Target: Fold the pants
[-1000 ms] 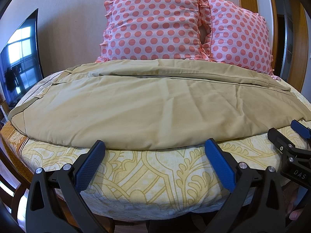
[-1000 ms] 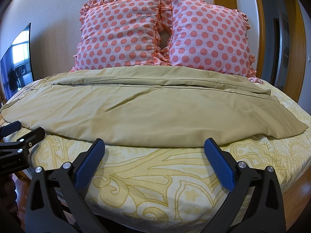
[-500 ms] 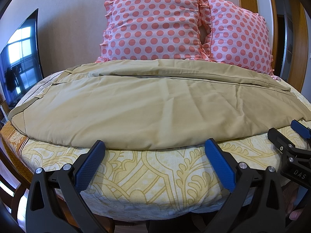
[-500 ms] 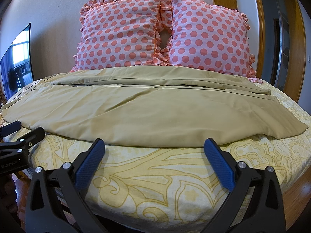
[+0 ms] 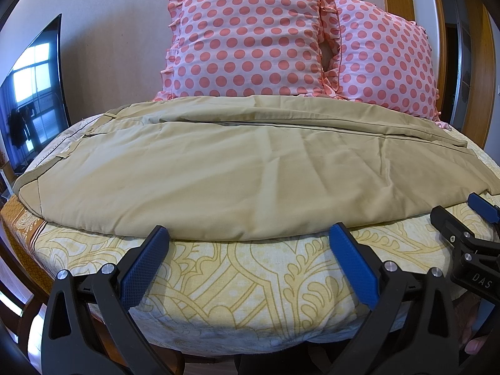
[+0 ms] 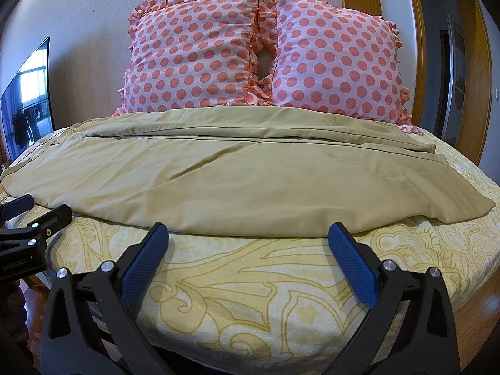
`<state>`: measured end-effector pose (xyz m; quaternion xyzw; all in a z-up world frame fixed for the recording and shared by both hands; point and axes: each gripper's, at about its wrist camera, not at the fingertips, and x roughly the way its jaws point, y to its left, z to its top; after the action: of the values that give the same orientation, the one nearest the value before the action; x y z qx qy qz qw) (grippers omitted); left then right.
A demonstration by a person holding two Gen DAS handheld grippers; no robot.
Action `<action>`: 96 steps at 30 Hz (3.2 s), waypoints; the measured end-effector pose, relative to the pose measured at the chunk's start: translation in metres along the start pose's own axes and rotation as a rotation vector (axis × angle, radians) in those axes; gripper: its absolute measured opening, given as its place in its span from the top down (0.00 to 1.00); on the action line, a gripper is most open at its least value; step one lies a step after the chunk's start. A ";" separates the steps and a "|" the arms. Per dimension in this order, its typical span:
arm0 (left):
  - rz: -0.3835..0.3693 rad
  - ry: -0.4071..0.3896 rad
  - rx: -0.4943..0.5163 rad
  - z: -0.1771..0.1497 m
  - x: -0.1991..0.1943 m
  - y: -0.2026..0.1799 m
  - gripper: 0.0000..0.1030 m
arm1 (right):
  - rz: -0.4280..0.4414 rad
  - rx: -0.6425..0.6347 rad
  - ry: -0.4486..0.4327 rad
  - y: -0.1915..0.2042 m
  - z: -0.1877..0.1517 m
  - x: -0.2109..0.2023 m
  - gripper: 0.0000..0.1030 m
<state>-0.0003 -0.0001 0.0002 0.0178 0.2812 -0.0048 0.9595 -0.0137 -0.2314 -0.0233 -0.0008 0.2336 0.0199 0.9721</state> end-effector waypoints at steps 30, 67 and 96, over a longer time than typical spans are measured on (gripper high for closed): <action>0.014 -0.107 -0.071 0.055 -0.032 0.035 0.01 | -0.060 0.139 -0.056 -0.096 0.107 0.000 0.02; -0.024 -0.093 -0.140 0.058 0.003 0.050 0.01 | -0.039 0.797 0.016 -0.285 0.127 0.121 0.95; -0.335 0.077 -0.518 0.142 0.066 0.138 0.01 | 0.159 1.020 -0.193 -0.295 0.035 -0.001 0.99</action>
<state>0.1346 0.1327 0.0888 -0.2736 0.3083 -0.0904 0.9066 0.0131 -0.5261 0.0062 0.4921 0.1225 -0.0225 0.8616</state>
